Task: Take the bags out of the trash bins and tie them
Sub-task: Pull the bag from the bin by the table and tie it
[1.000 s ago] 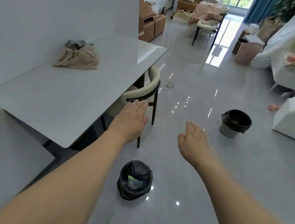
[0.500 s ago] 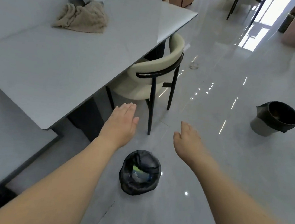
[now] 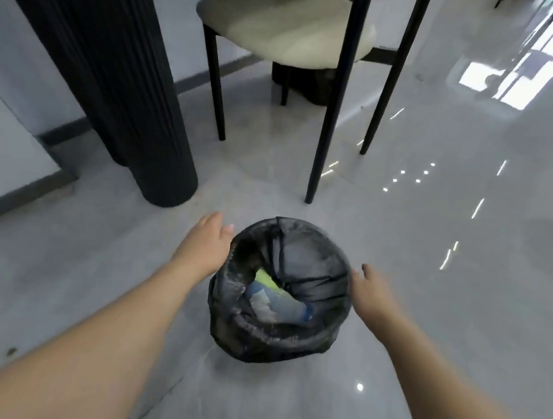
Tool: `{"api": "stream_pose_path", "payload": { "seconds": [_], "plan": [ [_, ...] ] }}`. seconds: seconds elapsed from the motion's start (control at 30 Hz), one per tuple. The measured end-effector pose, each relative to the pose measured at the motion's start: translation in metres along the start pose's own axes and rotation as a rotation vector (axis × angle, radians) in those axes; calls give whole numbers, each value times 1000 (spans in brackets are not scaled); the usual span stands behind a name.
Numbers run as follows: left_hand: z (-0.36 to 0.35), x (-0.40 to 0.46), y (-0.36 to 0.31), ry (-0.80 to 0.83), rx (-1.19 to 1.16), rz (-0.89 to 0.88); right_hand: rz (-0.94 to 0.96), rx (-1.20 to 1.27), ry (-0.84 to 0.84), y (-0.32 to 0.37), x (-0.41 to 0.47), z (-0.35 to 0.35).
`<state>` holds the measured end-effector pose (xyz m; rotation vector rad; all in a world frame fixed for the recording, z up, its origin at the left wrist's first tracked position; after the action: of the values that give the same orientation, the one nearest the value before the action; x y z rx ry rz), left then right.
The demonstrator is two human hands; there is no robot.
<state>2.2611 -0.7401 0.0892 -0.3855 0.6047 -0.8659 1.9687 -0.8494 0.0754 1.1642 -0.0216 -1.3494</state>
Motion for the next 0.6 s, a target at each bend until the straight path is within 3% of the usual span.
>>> {"api": "stream_pose_path", "payload": {
  "seconds": [0.13, 0.27, 0.4, 0.47, 0.6],
  "plan": [
    [-45, 1, 51, 131, -384, 316, -104, 434, 0, -34, 25, -21],
    [-85, -5, 79, 186, -789, 506, -254, 609, 102, -76, 38, -50],
    [-108, -8, 80, 415, -794, 509, -390, 855, 239, -110, 50, -72],
    [-107, -7, 82, 444, -783, 512, -428, 914, 274, -119, 52, -75],
    [-120, -19, 81, 539, -810, 547, -382, 781, 323, -114, 52, -69]
  ]
}}
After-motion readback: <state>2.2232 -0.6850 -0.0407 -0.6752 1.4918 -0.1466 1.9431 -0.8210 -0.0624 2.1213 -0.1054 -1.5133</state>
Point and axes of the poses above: each hand's wrist, its own x-axis towards the middle knuckle, its own z-axis out of the back of the hand, y = z × x, the point moved 7 cm from there along x, towards the middle knuckle, and after that the axes turned 9 degrees about y, right-handed, at the moved point
